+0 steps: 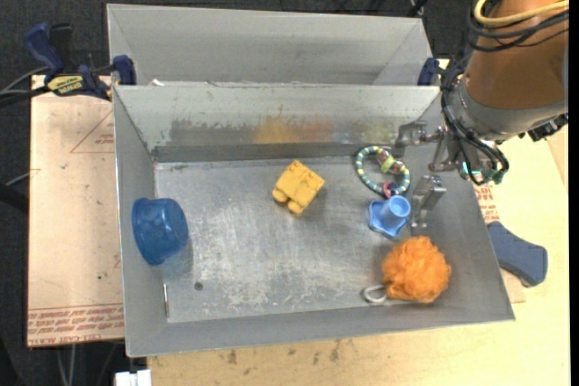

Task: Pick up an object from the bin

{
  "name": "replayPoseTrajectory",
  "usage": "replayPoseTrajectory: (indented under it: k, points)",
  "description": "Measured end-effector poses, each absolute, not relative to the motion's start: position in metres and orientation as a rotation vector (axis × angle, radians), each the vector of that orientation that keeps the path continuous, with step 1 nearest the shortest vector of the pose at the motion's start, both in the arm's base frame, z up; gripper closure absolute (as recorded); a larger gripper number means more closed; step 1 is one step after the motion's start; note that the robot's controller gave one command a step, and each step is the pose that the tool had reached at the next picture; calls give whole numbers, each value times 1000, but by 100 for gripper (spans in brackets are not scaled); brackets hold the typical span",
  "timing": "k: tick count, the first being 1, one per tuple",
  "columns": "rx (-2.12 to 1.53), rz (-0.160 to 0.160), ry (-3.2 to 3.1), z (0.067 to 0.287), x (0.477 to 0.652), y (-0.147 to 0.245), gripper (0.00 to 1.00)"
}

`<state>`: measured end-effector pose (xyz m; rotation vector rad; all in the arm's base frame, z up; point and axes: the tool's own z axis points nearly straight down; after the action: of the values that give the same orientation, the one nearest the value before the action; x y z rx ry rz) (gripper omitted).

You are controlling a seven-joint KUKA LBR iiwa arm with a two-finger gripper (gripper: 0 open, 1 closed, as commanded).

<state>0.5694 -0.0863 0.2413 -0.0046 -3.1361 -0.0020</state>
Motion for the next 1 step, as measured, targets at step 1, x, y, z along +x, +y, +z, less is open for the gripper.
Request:
replayPoseTrajectory:
  k: [1]
  points:
    - [-1,0,-3143,245,571,-86,0]
